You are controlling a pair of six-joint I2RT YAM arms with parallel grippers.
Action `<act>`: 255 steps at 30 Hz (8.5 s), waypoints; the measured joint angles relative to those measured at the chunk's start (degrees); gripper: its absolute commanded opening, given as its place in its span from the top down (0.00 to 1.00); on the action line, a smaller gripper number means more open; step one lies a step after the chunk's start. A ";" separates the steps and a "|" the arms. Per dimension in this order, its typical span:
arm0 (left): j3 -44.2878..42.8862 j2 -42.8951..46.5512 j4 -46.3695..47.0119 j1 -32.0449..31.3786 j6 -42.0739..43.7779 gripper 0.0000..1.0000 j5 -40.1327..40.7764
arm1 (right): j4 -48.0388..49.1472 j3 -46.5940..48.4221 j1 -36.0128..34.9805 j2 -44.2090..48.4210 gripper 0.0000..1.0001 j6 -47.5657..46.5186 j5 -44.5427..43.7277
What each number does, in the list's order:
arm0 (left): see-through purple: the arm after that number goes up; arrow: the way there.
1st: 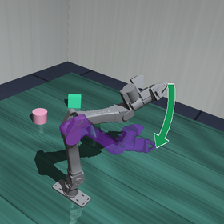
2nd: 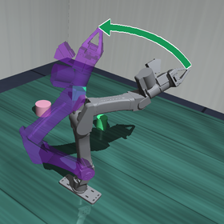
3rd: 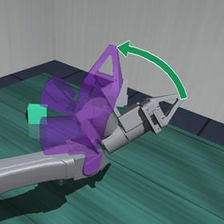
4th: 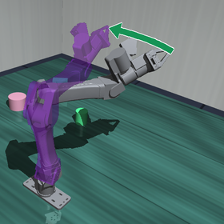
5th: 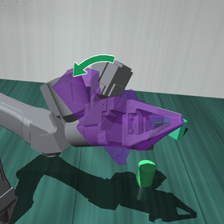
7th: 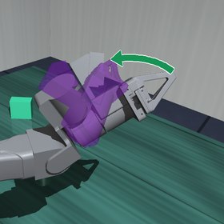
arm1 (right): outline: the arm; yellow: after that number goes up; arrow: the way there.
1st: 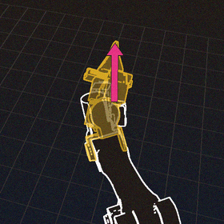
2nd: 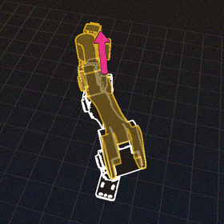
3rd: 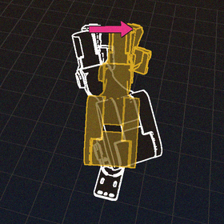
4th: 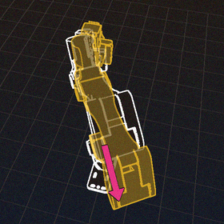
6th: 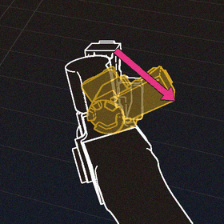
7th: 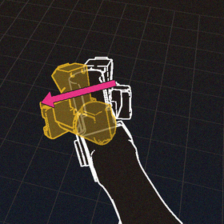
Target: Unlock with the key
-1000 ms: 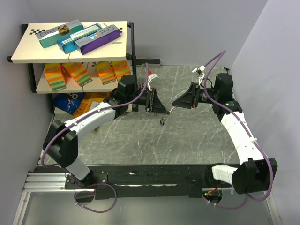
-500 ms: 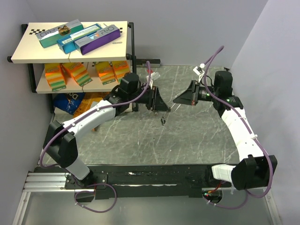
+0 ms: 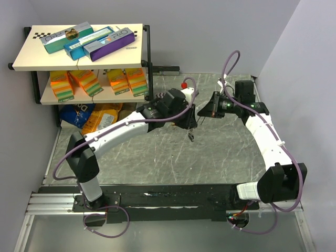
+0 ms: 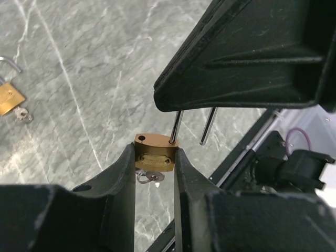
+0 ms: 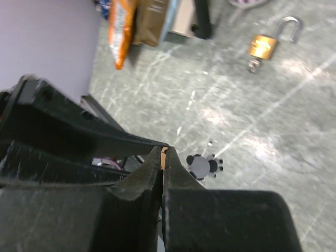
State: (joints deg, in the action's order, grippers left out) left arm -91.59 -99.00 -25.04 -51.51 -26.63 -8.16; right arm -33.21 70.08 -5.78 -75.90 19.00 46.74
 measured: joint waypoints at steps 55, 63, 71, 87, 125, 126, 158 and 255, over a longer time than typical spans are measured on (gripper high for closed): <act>-4.35 -28.24 7.32 2.12 -7.52 0.99 -12.61 | 19.19 -25.27 8.35 -5.81 0.39 -0.15 -13.20; -2.58 -22.62 9.31 2.10 -6.88 0.99 -18.78 | 25.99 -26.08 8.68 -6.78 0.39 1.60 -7.85; -1.11 -20.28 9.62 2.10 -5.64 0.99 -20.04 | 31.85 -26.08 8.72 -9.64 0.41 3.89 -2.40; -0.52 -20.28 10.97 2.69 -9.20 0.99 -17.20 | 37.55 -26.21 9.09 -12.13 0.69 6.19 4.90; 2.40 -19.04 9.55 7.41 -1.73 0.99 -25.88 | 21.11 -18.73 8.81 1.49 0.37 -2.34 -0.59; 3.34 -18.12 9.38 7.72 -1.20 0.99 -27.12 | 21.53 -18.73 8.81 1.73 0.37 -2.40 0.70; 13.27 -7.37 15.56 12.07 -2.73 0.99 -36.02 | 28.50 -19.96 2.54 -7.96 0.97 -1.97 18.97; -2.93 6.27 19.43 6.95 -3.28 0.04 14.29 | 6.51 8.04 1.92 -4.11 0.25 -6.73 -20.15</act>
State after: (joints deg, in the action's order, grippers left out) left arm -94.52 -92.73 -5.61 -44.56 -29.91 6.13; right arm -26.70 78.13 -3.86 -80.01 12.27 26.59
